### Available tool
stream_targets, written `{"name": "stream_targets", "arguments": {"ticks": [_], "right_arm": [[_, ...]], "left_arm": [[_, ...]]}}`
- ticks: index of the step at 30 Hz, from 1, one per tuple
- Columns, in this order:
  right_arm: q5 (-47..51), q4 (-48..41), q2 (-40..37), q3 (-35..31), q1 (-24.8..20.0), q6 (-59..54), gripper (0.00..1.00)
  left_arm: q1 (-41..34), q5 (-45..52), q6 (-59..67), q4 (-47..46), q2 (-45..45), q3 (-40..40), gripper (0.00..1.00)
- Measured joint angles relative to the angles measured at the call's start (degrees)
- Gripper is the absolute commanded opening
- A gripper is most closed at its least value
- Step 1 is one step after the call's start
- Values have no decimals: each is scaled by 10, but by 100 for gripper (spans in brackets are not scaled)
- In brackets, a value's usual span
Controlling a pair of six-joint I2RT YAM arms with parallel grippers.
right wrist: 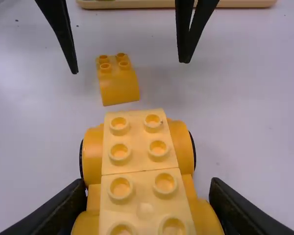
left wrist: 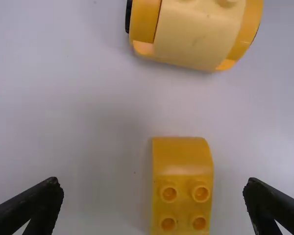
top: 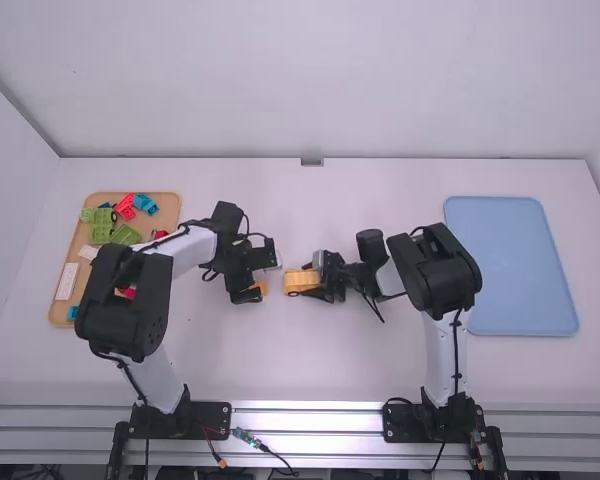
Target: Assemble lego blocks to make yellow taxi
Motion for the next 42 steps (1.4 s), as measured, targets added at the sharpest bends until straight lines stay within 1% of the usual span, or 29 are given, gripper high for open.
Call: {"name": "stream_targets", "arguments": {"ticks": [6, 12, 15, 17, 19, 20, 21, 23, 25, 26, 27, 32, 39, 41, 42], "right_arm": [[0, 0, 0, 0, 0, 1, 54], [2, 2, 0, 0, 0, 7, 55], [3, 2, 0, 0, 0, 9, 54], [3, 3, 0, 0, 0, 9, 54], [3, 3, 0, 0, 0, 9, 54], [3, 3, 0, 0, 0, 9, 54], [3, 3, 0, 0, 0, 9, 54], [3, 3, 0, 0, 0, 9, 58], [3, 3, 0, 0, 0, 9, 58], [3, 2, 0, 0, 0, 9, 63], [3, 2, 0, 0, 0, 9, 65], [19, -5, 1, 0, 0, 16, 66], [25, -5, 1, 0, 0, 17, 67], [25, -5, 1, 0, 0, 17, 72], [25, -5, 1, 0, 0, 18, 72]], "left_arm": [[0, -23, 6, -15, 0, 0, 99], [33, 59, 94, -40, -1, 0, 99], [74, 112, 138, -47, -6, 0, 99], [100, 153, 168, -20, -12, -9, 99], [113, 188, 180, 50, -18, -39, 99], [113, 188, 180, 50, -18, -39, 99], [114, 207, 177, 106, -18, -66, 99], [110, 228, 162, 185, -18, -109, 99], [108, 241, 142, 239, -18, -139, 99], [107, 247, 124, 271, -18, -159, 99], [107, 252, 108, 291, -18, -172, 99], [107, 260, 50, 330, -18, -193, 99], [107, 239, 25, 315, -18, -193, 100], [107, 236, 32, 313, -18, -193, 95], [107, 236, 33, 313, -18, -194, 95]]}}
